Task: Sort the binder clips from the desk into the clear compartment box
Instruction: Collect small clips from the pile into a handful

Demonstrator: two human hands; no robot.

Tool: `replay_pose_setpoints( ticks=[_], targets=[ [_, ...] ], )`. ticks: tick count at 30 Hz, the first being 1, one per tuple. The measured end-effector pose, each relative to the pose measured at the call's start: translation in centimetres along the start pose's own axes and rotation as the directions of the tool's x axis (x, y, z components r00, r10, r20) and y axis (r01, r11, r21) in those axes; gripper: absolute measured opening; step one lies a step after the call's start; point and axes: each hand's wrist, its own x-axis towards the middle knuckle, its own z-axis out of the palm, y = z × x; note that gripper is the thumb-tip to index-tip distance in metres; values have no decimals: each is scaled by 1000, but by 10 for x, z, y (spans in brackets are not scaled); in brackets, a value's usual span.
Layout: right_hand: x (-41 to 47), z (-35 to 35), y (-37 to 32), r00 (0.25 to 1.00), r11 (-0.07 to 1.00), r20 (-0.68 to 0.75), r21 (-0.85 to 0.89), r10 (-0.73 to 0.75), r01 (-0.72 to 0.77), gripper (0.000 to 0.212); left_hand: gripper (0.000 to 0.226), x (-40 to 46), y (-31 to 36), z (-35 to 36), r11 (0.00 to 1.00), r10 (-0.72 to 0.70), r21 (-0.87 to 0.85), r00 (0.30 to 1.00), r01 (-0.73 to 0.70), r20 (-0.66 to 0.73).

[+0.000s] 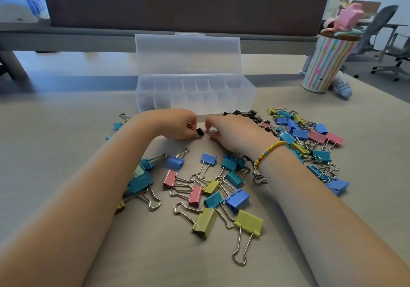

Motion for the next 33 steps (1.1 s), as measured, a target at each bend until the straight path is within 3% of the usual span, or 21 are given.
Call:
replay_pose_setpoints(
  ticks=[8,10,11,12,14,17,18,19,20,22,23,24,26,29,31,32,33],
  targets=[
    [1,1,-4,999,993,4,-116,35,-35,20,23,0,-1,0,1000,-29,3,999,29,15],
    [1,2,-3,1000,992,-7,-126,24,-25,18,15,-1,-1,-2,995,-35,-98,999,36,8],
    [1,3,-2,1000,993,-23,-119,14,-16,15,13,-2,0,-3,972,-47,-229,999,47,4],
    [2,2,-1,999,995,-42,-98,9,-13,9,16,-2,0,-4,916,-65,-396,998,60,1],
    [3,2,3,996,999,-83,4,33,-33,5,21,-1,-1,-8,693,-101,-717,995,75,7],
    [4,-1,9,974,917,-178,395,141,-60,20,19,0,-5,-13,289,-122,-954,992,75,41],
    [3,-4,11,960,796,-182,601,213,-62,23,19,0,-6,-15,169,-117,-983,992,67,48],
    [3,-6,13,948,586,-143,809,286,-55,24,20,1,-8,-16,66,-109,-996,993,55,48],
    [4,-8,16,940,302,-73,953,333,-33,24,20,1,-9,-16,-17,-100,-999,994,44,45],
    [4,-11,22,947,-262,56,964,318,31,24,20,1,-11,-15,-133,-94,-991,995,30,42],
    [3,-10,25,953,-442,93,896,287,46,24,20,1,-12,-15,-170,-97,-985,994,24,41],
    [4,-9,27,958,-549,116,835,260,48,25,21,1,-12,-14,-196,-101,-980,994,17,38],
    [4,-7,27,964,-630,135,776,231,42,28,22,2,-12,-14,-217,-105,-976,994,5,29],
    [5,-4,26,953,-585,154,810,260,28,30,30,5,-9,-11,-147,-116,-989,993,17,34],
    [6,-2,25,946,-468,148,884,290,5,25,35,7,-7,-7,74,-175,-997,984,36,23],
    [8,-1,24,941,-339,131,941,313,-18,18,35,8,-4,-5,254,-203,-966,979,51,-1],
    [9,0,22,933,-123,102,990,345,-62,14,33,8,-1,-3,455,-221,-888,975,69,-37]
  ],
)
